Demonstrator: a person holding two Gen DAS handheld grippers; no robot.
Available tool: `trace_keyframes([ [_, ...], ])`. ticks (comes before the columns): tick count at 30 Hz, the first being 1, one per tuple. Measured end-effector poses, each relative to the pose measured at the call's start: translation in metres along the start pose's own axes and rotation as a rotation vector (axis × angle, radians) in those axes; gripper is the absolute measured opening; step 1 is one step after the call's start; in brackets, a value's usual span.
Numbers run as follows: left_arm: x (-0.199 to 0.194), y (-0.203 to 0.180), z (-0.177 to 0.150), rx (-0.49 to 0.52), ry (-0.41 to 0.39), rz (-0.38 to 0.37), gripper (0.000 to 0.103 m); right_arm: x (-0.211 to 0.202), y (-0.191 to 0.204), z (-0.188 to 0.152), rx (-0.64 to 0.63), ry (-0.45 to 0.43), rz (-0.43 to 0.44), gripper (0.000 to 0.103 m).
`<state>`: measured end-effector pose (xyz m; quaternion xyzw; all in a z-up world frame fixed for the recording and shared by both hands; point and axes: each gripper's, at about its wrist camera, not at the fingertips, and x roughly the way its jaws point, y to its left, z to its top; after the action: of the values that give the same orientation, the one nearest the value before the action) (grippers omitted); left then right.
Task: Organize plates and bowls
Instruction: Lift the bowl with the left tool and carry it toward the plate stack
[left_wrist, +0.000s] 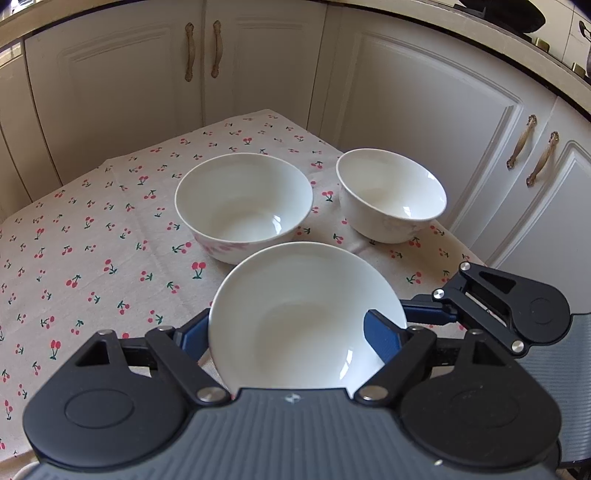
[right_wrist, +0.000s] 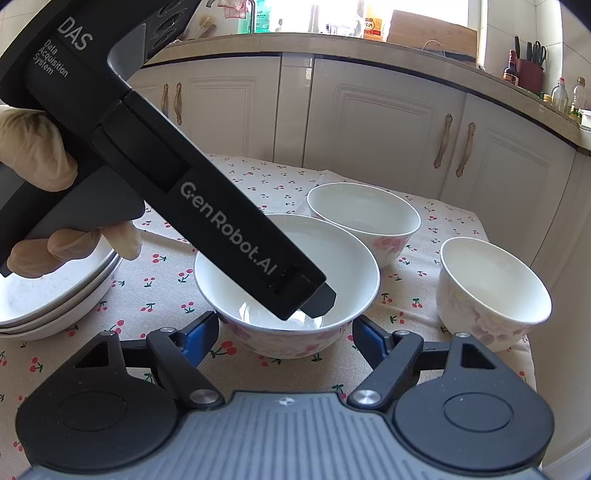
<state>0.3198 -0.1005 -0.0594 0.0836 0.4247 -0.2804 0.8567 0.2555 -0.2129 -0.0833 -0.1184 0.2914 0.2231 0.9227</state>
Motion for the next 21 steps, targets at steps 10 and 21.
trace_keyframes([
  [10,-0.0002,-0.0022,-0.0017,0.02,0.014,-0.014,0.085,-0.0025,0.0025,0.0002,-0.015,0.015,-0.008,0.083],
  [21,-0.0002,0.002,0.0027,0.015,0.006,-0.039,0.085,-0.006,-0.0008,-0.0011,-0.012,-0.008,-0.015,0.091],
])
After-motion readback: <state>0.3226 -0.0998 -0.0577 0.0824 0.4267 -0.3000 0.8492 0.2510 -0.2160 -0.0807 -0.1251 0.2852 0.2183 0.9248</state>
